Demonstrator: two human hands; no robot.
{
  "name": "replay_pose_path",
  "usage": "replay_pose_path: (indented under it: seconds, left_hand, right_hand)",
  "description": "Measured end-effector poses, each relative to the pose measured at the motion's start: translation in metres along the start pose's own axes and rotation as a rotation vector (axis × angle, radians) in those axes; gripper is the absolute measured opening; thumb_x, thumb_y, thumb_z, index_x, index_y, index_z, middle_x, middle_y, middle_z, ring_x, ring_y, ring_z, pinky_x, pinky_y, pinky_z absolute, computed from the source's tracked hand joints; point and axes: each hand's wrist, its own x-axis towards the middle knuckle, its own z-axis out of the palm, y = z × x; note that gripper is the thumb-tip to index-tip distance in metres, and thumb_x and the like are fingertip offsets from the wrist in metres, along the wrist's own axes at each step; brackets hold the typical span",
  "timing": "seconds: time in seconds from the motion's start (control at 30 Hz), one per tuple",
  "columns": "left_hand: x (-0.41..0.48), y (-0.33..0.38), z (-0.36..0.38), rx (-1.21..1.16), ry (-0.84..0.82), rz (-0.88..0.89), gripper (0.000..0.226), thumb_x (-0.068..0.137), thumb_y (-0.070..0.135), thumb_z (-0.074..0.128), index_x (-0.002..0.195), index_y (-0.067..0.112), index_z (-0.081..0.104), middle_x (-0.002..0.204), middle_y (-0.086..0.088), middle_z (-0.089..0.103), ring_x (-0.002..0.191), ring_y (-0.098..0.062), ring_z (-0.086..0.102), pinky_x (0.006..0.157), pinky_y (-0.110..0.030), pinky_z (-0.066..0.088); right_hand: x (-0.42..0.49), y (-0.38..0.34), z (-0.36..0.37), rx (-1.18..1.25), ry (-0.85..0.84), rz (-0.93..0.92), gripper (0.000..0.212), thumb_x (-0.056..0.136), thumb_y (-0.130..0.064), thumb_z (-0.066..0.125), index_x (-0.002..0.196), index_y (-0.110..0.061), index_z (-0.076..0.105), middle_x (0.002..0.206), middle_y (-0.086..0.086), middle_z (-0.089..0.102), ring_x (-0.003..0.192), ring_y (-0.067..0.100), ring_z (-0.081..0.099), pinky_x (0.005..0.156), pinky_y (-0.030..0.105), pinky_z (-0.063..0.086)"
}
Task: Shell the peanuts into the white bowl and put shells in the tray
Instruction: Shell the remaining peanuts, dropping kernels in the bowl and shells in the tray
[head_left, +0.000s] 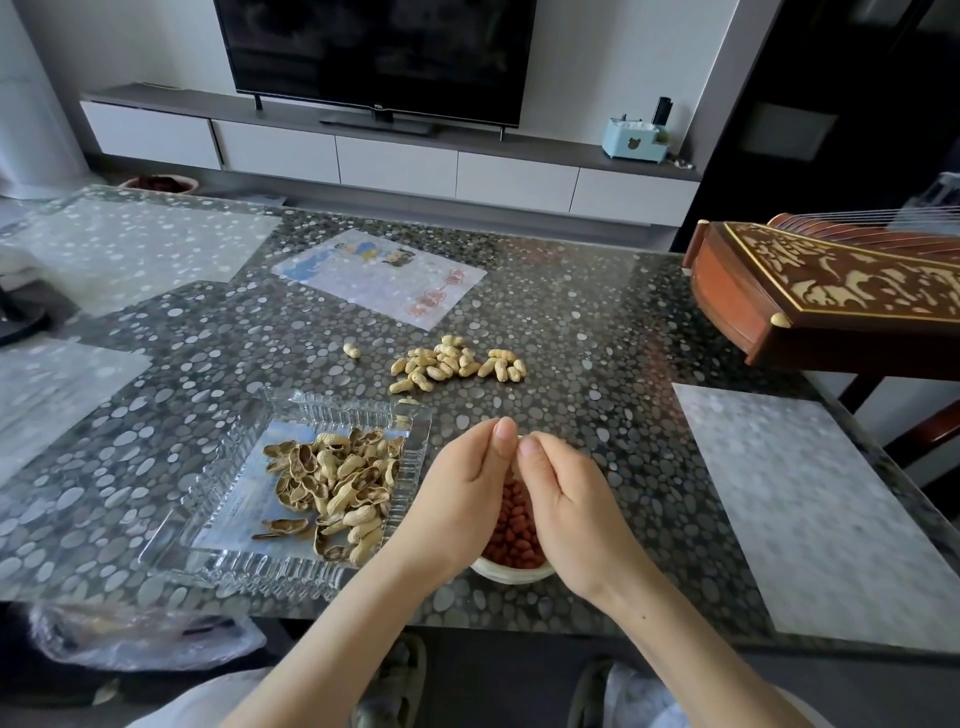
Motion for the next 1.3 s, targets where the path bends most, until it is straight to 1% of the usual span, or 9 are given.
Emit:
replay_pose_path:
  seconds: [0.1,0.2,0.47,0.67,0.77,0.93,1.13,1.2,1.3]
  left_hand:
    - [-0.002,0.000,0.002,0.038,0.019,0.014,0.037,0.100,0.032,0.033,0.067,0.020,0.045,0.056,0.018,0.047,0.054,0.001,0.040,0.056,-0.015,0.036]
    - [-0.002,0.000,0.003,0.075,0.034,0.013,0.038,0.100,0.031,0.032,0.067,0.019,0.045,0.059,0.013,0.046,0.054,0.000,0.039,0.056,-0.019,0.037]
    - [0.000,0.003,0.001,0.008,0.098,-0.082,0.041,0.100,0.035,0.035,0.072,0.007,0.049,0.062,0.005,0.047,0.058,-0.007,0.041,0.056,-0.029,0.037]
    - [-0.004,0.010,0.007,-0.032,0.051,0.022,0.046,0.094,0.042,0.032,0.082,0.002,0.050,0.072,-0.009,0.051,0.064,-0.012,0.045,0.063,-0.038,0.042]
    - [-0.005,0.010,0.008,0.080,0.097,0.077,0.044,0.096,0.038,0.029,0.078,0.002,0.049,0.071,-0.014,0.053,0.060,-0.009,0.043,0.060,-0.035,0.040]
    - [-0.003,0.001,0.007,0.232,0.087,0.118,0.037,0.100,0.033,0.027,0.068,0.019,0.041,0.063,0.005,0.046,0.056,-0.005,0.041,0.053,-0.019,0.033]
    - [-0.004,-0.002,0.008,0.282,0.060,0.132,0.040,0.098,0.037,0.024,0.073,0.013,0.045,0.067,0.000,0.050,0.057,-0.006,0.042,0.054,-0.021,0.036]
    - [-0.003,-0.001,0.008,0.278,0.053,0.142,0.038,0.098,0.035,0.025,0.073,0.015,0.044,0.067,0.002,0.049,0.058,-0.007,0.044,0.054,-0.020,0.035]
    - [0.000,0.002,0.004,0.220,0.027,0.133,0.042,0.095,0.040,0.025,0.077,0.010,0.048,0.068,0.000,0.051,0.060,-0.009,0.045,0.055,-0.021,0.037]
  right_hand:
    - [-0.002,-0.002,0.001,0.049,0.015,0.016,0.039,0.103,-0.021,0.033,0.072,-0.028,0.055,0.065,-0.018,0.060,0.064,-0.002,0.054,0.061,0.015,0.041]
    - [-0.002,-0.003,0.003,0.092,0.028,0.047,0.043,0.103,-0.018,0.033,0.067,-0.031,0.051,0.057,-0.026,0.056,0.059,-0.007,0.052,0.060,0.010,0.039]
    - [-0.003,-0.004,0.010,0.093,0.023,0.015,0.041,0.092,-0.047,0.035,0.081,-0.014,0.058,0.064,-0.007,0.054,0.060,0.000,0.050,0.057,0.017,0.041]
    - [-0.002,-0.003,0.021,0.170,0.238,-0.026,0.038,0.099,-0.039,0.038,0.073,-0.019,0.056,0.065,0.001,0.058,0.062,0.017,0.055,0.059,0.034,0.047]
    - [0.001,0.000,0.024,0.139,0.286,-0.015,0.037,0.088,-0.050,0.034,0.063,-0.028,0.051,0.059,-0.006,0.055,0.058,0.011,0.051,0.055,0.037,0.044]
    - [0.001,-0.002,0.026,0.194,0.288,0.051,0.043,0.087,-0.047,0.038,0.066,-0.013,0.053,0.061,0.010,0.058,0.066,0.034,0.056,0.059,0.051,0.048]
    - [0.003,-0.004,0.022,0.291,0.285,0.194,0.040,0.098,-0.015,0.040,0.060,-0.004,0.052,0.056,0.006,0.053,0.059,0.022,0.050,0.054,0.034,0.041]
    - [0.005,-0.003,0.022,0.327,0.273,0.233,0.040,0.099,-0.017,0.039,0.071,0.009,0.051,0.062,0.016,0.053,0.061,0.026,0.049,0.055,0.036,0.040]
    - [0.006,-0.001,0.018,0.283,0.235,0.223,0.040,0.101,-0.026,0.038,0.081,-0.006,0.067,0.075,0.006,0.071,0.074,0.016,0.068,0.070,0.034,0.055]
